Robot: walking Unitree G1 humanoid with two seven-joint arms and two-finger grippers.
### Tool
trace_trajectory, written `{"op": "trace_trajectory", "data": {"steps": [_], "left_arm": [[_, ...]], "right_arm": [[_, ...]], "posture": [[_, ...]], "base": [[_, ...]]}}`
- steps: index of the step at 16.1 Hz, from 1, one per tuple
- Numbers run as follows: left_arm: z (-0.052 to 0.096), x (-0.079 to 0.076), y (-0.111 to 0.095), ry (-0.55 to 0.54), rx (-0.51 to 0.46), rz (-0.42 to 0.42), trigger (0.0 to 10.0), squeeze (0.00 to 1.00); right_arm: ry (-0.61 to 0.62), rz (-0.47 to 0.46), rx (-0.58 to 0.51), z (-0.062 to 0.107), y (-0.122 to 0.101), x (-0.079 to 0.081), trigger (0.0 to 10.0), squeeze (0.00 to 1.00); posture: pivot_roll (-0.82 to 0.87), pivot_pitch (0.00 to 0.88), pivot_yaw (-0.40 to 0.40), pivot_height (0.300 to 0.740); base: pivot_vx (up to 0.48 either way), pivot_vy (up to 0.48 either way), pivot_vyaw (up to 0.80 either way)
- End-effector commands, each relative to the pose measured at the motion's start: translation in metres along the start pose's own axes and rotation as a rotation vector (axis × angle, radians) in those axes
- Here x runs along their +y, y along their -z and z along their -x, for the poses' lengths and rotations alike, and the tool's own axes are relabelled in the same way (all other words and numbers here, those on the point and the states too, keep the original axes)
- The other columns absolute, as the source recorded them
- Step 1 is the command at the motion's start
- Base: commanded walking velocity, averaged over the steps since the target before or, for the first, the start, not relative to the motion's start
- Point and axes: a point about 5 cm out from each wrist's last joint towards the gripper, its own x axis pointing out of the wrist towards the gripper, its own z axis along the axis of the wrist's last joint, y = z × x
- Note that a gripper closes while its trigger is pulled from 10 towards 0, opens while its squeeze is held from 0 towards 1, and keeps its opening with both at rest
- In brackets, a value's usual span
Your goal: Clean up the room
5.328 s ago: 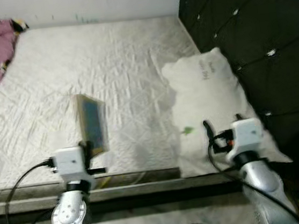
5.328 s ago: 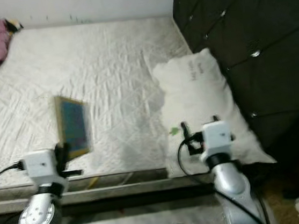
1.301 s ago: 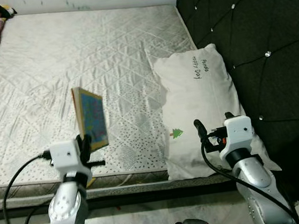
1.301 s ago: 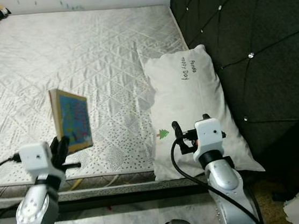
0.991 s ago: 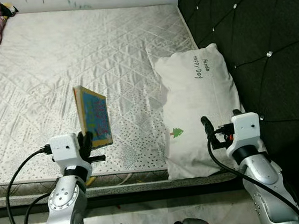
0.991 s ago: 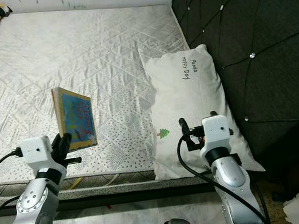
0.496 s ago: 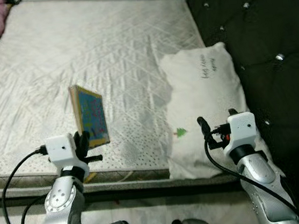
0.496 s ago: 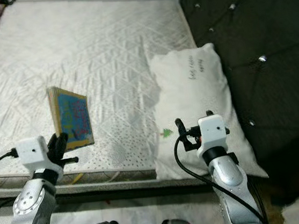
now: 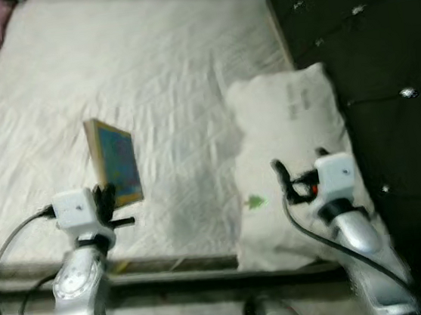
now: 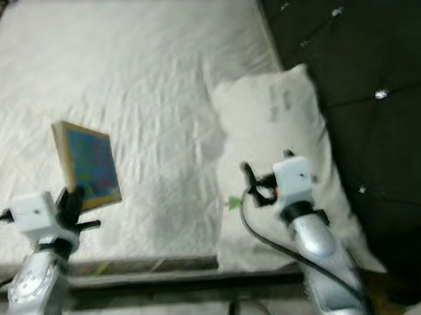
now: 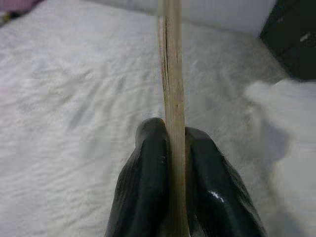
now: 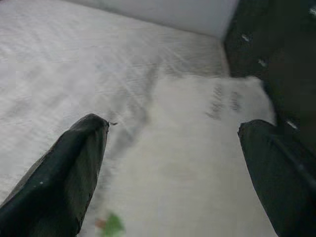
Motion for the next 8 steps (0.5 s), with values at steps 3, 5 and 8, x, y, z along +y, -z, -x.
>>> {"op": "trace_trajectory", "data": {"steps": [3, 5, 8], "left_arm": [[0.0020, 0.0021, -0.0035, 0.001, -0.016, -0.017, 10.0, 0.00], [0.0014, 0.0024, -0.0026, 0.001, -0.012, -0.016, 10.0, 0.00], [0.0011, 0.0023, -0.0018, -0.003, -0.008, -0.015, 10.0, 0.00]], "right_arm": [[-0.006, -0.010, 0.002, -0.0003, 0.0002, 0.0018, 10.0, 0.00], [-0.005, -0.013, 0.004, -0.0007, 0.0008, 0.0019, 10.0, 0.00], [0.003, -0.019, 0.014, -0.0006, 0.0023, 0.0011, 10.0, 0.00]], "posture": [[0.01, 0.122, -0.048, 0.740], [0.01, 0.122, -0.046, 0.740], [0.01, 0.122, -0.047, 0.740]], "base": [[0.000, 0.000, 0.00], [0.000, 0.000, 0.00], [0.000, 0.000, -0.53]]}}
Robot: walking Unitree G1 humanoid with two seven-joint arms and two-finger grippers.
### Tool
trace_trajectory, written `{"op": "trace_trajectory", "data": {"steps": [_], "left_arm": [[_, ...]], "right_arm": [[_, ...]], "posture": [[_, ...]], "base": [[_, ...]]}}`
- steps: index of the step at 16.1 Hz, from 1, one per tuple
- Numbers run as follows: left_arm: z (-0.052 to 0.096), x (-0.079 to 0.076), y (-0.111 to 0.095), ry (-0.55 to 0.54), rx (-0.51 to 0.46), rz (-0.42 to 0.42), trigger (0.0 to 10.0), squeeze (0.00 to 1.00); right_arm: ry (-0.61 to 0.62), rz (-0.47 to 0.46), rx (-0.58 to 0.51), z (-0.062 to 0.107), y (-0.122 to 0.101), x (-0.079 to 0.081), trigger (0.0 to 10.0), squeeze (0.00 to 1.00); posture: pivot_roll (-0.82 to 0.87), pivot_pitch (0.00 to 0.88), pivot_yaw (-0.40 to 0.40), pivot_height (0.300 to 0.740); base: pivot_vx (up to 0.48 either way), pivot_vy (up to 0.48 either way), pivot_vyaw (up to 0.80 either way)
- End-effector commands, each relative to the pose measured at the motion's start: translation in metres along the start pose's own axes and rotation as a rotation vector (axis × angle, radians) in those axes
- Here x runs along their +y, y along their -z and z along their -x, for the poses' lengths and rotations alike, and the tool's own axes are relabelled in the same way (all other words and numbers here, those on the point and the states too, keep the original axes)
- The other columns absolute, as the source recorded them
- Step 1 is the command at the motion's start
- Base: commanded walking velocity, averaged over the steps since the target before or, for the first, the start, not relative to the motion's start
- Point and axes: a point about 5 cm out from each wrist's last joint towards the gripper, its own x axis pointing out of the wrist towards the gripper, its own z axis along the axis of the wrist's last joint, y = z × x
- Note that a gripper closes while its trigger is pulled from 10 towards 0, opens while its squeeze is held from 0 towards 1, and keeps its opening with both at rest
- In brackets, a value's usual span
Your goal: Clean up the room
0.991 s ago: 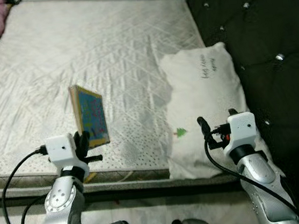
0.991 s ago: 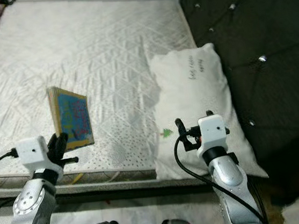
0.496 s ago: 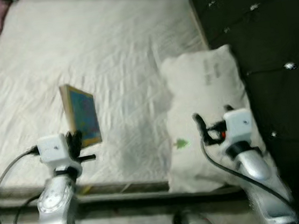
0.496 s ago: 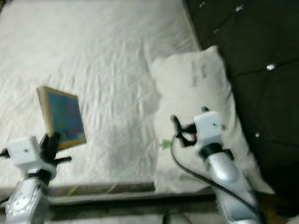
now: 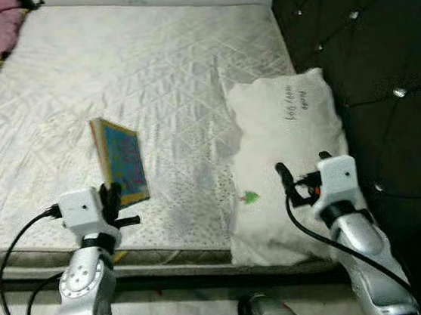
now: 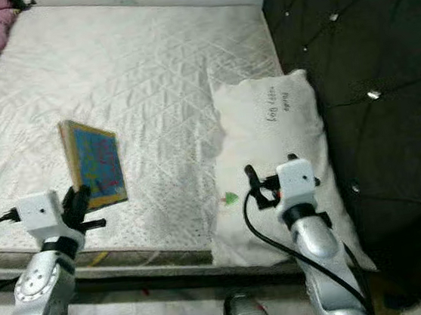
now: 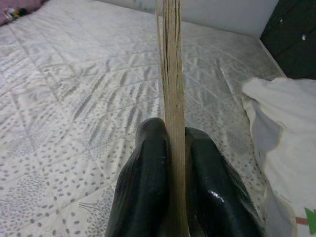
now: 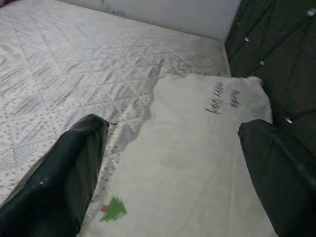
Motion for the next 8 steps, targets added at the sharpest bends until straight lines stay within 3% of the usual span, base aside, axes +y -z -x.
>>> {"op": "trace_trajectory", "data": {"steps": [1, 2, 8], "left_arm": [[-0.0022, -0.0053, -0.0059, 0.021, -0.028, -0.001, 10.0, 0.00], [-0.0024, -0.0053, -0.0058, 0.020, -0.027, 0.000, 10.0, 0.00], [-0.0025, -0.0046, -0.0065, 0.007, -0.021, 0.011, 10.0, 0.00]], "right_arm": [[0.012, -0.001, 0.022, 0.0023, 0.0039, -0.0043, 10.0, 0.00], [0.011, -0.001, 0.023, 0.0023, 0.0040, -0.0043, 10.0, 0.00], [-0.021, -0.001, 0.019, 0.0033, 0.0017, -0.0011, 10.0, 0.00]], "posture": [[0.01, 0.122, -0.047, 0.740], [0.01, 0.123, -0.046, 0.740], [0.01, 0.150, -0.051, 0.740]], "base": [[0.000, 0.000, -0.80], [0.000, 0.000, -0.80], [0.000, 0.000, 0.00]]}}
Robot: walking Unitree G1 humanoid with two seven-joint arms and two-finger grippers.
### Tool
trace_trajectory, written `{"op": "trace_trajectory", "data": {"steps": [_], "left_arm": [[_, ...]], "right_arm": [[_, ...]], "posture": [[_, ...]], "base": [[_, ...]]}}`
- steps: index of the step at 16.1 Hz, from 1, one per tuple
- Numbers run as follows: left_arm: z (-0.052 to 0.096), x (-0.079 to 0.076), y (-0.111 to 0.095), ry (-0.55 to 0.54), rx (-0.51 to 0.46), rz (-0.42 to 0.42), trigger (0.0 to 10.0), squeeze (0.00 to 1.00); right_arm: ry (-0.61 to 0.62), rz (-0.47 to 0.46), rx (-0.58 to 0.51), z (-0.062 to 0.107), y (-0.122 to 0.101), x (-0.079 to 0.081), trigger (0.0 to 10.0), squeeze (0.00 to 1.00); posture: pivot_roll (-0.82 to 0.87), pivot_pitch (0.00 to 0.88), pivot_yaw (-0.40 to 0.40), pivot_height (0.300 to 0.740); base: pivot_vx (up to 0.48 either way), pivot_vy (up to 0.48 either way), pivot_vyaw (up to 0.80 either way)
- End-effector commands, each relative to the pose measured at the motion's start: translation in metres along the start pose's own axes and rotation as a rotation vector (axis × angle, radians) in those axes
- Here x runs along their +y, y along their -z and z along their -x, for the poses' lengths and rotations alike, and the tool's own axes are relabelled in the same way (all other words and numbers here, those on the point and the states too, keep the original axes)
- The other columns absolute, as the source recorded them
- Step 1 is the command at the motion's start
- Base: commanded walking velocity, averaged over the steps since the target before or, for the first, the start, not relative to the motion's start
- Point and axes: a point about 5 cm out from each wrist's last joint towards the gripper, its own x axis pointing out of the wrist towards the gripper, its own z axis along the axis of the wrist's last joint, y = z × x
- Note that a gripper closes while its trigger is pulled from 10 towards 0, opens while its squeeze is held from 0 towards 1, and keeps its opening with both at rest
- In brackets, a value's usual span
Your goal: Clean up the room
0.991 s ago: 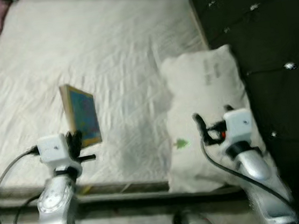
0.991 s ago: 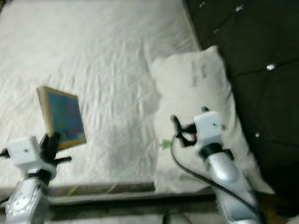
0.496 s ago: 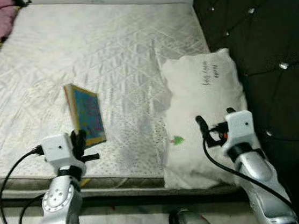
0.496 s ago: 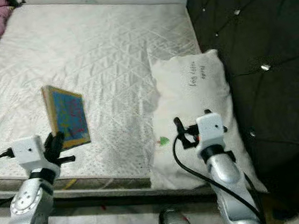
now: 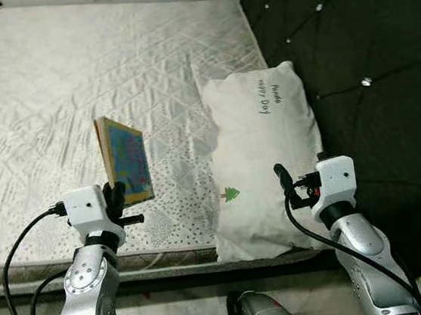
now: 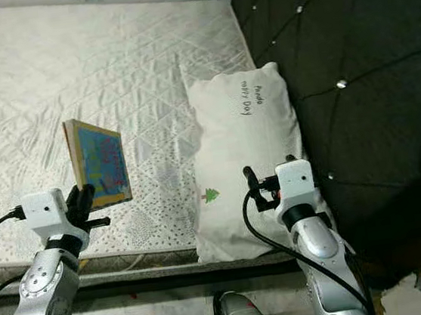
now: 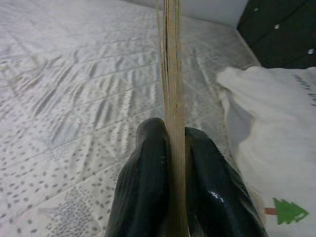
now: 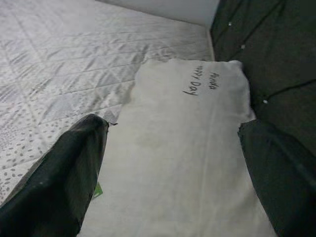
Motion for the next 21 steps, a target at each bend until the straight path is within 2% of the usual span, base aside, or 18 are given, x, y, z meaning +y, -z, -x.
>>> {"op": "trace_trajectory", "data": {"steps": [1, 8, 21], "left_arm": [[0.0000, -0.0013, -0.0064, 0.000, -0.027, 0.003, 10.0, 0.00], [0.0005, 0.0001, -0.0065, -0.011, -0.020, 0.017, 10.0, 0.00], [0.0005, 0.0037, -0.0059, -0.056, -0.014, 0.042, 10.0, 0.00]], "right_arm": [[0.000, 0.001, 0.000, 0.0026, -0.0017, -0.0018, 10.0, 0.00], [-0.010, -0.004, -0.002, 0.0037, -0.0027, -0.0009, 10.0, 0.00], [-0.036, -0.002, -0.005, 0.0031, -0.0032, -0.0002, 10.0, 0.00]], "posture": [[0.01, 0.154, -0.053, 0.740], [0.01, 0.165, -0.053, 0.675], [0.01, 0.169, -0.059, 0.675]], "base": [[0.000, 0.000, 0.00], [0.000, 0.000, 0.00], [0.000, 0.000, 0.00]]}}
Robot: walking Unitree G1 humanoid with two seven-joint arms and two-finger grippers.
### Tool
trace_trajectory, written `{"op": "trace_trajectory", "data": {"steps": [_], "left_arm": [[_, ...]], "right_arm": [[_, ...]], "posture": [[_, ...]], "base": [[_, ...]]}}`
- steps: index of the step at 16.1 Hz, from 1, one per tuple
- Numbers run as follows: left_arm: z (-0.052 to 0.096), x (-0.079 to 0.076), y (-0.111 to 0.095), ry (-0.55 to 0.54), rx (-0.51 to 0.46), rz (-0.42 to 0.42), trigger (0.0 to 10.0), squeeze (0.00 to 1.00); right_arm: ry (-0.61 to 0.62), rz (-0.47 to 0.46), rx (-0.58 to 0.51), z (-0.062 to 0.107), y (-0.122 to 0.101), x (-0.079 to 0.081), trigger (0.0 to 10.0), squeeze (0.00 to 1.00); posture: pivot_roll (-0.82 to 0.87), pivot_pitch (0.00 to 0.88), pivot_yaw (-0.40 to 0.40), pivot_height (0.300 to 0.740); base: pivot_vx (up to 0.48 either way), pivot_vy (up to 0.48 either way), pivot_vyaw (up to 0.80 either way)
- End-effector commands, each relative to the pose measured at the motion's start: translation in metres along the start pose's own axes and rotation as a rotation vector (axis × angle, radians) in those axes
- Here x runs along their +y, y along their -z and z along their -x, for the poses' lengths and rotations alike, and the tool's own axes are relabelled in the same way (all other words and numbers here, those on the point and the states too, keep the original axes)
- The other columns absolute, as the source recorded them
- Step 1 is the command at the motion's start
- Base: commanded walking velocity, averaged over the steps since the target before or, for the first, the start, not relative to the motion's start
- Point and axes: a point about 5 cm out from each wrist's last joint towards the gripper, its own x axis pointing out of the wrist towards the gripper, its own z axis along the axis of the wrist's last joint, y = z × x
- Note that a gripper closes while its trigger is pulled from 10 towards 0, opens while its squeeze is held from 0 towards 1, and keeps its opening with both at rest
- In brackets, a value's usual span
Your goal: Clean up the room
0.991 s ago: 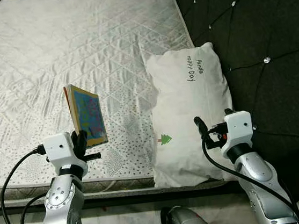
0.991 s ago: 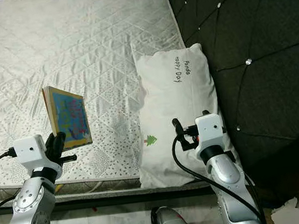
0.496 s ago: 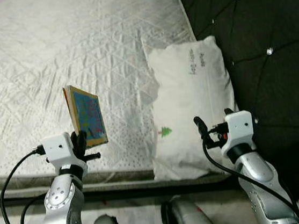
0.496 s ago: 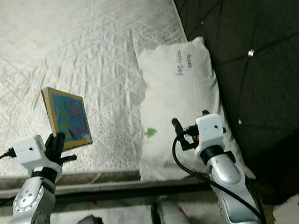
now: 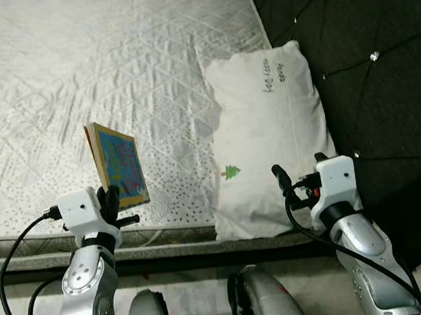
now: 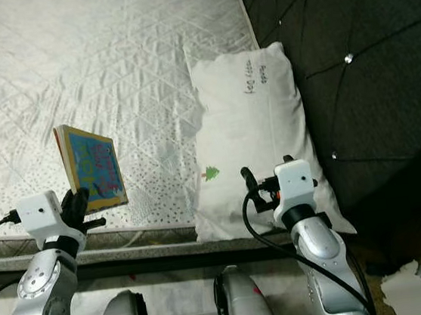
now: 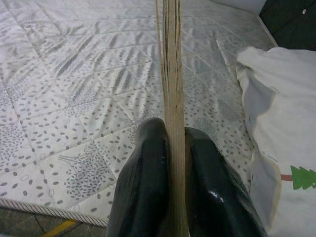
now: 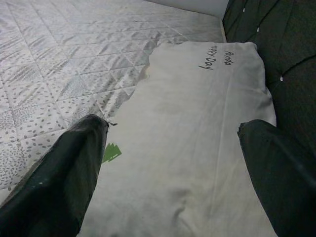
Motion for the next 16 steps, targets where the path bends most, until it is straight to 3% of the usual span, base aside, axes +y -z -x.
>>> {"op": "trace_trajectory", "data": {"steps": [1, 16], "left_arm": [[0.0004, -0.0011, -0.0076, 0.000, -0.036, 0.005, 10.0, 0.00], [-0.0002, 0.0015, -0.0057, -0.025, -0.022, 0.028, 10.0, 0.00]], "right_arm": [[-0.008, 0.009, 0.001, 0.0013, -0.0008, -0.0014, 10.0, 0.00], [-0.023, 0.012, 0.002, -0.0001, -0.0006, -0.0003, 10.0, 0.00]], "posture": [[0.01, 0.169, -0.059, 0.675], [0.01, 0.168, -0.061, 0.675]], "base": [[0.000, 0.000, 0.00], [0.000, 0.000, 0.00]]}}
